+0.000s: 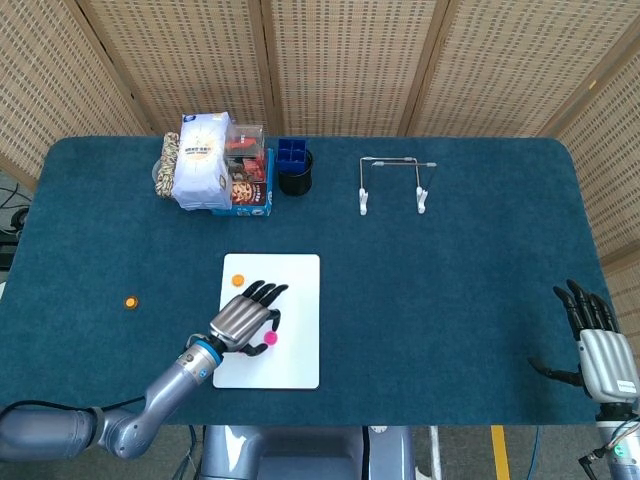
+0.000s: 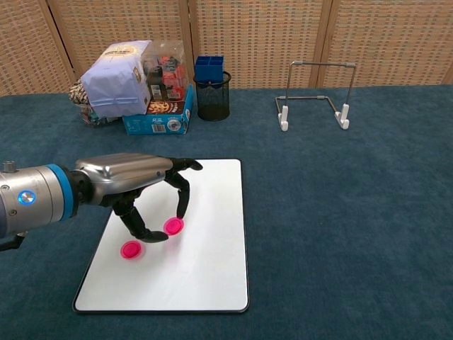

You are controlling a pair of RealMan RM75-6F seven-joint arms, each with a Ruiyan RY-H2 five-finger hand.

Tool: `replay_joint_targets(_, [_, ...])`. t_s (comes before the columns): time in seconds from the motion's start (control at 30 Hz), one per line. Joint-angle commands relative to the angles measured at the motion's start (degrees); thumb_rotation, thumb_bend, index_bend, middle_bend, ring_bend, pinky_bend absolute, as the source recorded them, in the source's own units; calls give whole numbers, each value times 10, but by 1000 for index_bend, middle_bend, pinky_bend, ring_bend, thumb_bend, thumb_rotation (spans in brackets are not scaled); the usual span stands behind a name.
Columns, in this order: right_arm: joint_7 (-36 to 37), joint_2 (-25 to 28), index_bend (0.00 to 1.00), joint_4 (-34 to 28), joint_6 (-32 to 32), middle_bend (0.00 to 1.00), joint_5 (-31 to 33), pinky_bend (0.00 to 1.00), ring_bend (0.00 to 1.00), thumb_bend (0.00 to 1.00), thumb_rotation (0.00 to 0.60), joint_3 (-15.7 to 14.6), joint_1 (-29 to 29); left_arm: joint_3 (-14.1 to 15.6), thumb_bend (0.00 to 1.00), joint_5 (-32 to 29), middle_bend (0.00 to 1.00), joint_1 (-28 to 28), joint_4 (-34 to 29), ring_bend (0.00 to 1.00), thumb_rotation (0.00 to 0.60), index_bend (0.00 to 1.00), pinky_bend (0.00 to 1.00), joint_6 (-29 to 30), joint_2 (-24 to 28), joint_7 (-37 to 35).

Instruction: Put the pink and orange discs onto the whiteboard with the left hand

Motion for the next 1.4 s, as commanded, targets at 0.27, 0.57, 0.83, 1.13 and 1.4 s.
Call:
replay_joint_targets(0.27, [2,1,0,0,0,0,0,0,0,144,600,0,0,4,255,-3,0,-3,0,0,600,290,0,-5,6,-10])
replay_joint_targets(0.57, [2,1,0,0,0,0,0,0,0,144,600,0,0,4,259,41,0,29,1,0,600,258,0,12,78,-91])
replay_joint_targets(0.83, [-1,1,0,-2,1,0,-1,0,0,144,600,-1,0,42,266,81,0,110,97,0,600,258,0,53,131,-202])
replay_joint_targets(1.13, [-10,-2,0,-5,3,0,-1,0,0,143,600,0,-1,60,273,117,0,170,261,0,600,267,0,42,98,-342])
replay_joint_targets(1.4, [-10,-2,0,-7,4,0,1,0,0,144,600,1,-1,58,280,136,0,183,313,0,600,311,0,26,81,-379])
